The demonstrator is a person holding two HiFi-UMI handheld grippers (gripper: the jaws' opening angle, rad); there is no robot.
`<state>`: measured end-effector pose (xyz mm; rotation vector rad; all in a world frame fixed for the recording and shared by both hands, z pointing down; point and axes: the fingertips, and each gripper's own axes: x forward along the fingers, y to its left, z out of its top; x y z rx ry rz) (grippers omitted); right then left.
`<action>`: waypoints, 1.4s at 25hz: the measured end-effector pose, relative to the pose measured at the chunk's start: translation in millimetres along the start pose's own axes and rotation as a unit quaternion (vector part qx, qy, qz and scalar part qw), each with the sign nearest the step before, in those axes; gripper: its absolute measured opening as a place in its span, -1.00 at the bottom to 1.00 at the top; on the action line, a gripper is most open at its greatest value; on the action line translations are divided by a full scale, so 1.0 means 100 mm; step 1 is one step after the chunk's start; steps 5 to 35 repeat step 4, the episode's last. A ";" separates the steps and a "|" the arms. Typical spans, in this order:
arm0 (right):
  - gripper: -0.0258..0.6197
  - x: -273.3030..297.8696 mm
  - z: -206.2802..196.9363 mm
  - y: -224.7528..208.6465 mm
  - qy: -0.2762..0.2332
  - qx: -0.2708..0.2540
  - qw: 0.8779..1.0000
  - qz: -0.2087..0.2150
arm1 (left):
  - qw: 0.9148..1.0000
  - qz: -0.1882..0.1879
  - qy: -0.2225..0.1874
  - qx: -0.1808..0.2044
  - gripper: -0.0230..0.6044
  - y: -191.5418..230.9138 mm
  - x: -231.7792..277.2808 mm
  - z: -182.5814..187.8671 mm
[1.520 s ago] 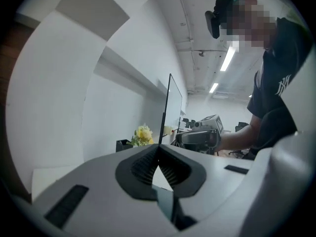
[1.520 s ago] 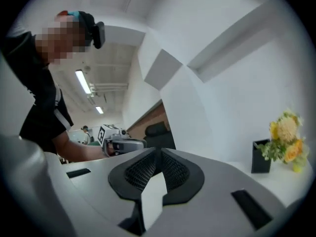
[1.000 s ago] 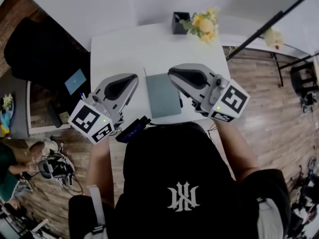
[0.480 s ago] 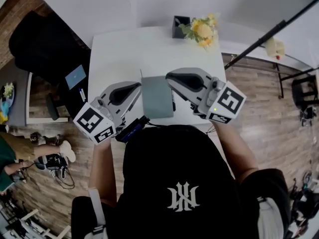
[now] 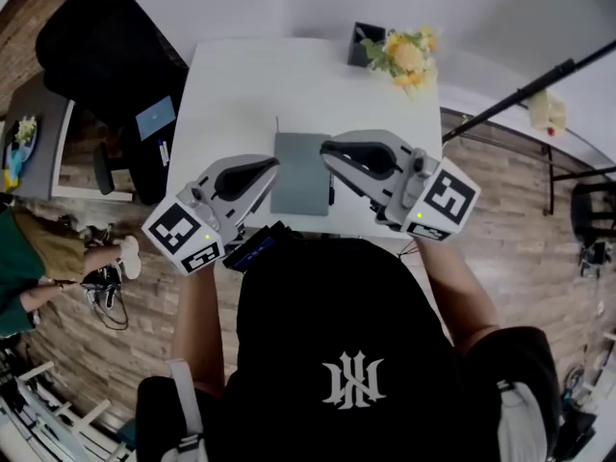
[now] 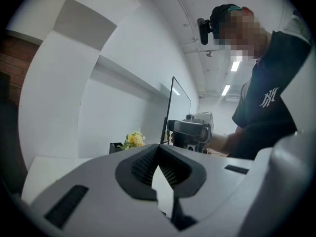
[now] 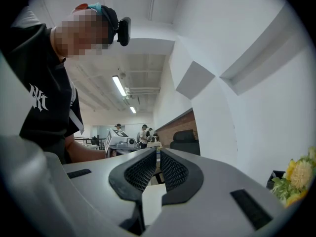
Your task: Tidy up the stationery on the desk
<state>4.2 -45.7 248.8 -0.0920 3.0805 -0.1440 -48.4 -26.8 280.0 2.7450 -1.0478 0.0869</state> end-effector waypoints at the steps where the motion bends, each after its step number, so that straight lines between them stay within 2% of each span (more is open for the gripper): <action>1: -0.77 -0.01 -0.02 0.00 -0.001 0.002 1.000 0.002 | 1.000 0.002 0.001 -0.001 -0.92 -0.01 0.02 -0.03; 4: -0.77 -0.05 -0.11 0.02 -0.002 0.010 1.000 0.009 | 1.000 0.007 0.009 -0.004 -0.92 -0.06 0.06 -0.13; 35: -0.77 -0.05 -0.11 0.02 -0.002 0.010 1.000 0.009 | 1.000 0.007 0.009 -0.004 -0.92 -0.06 0.06 -0.13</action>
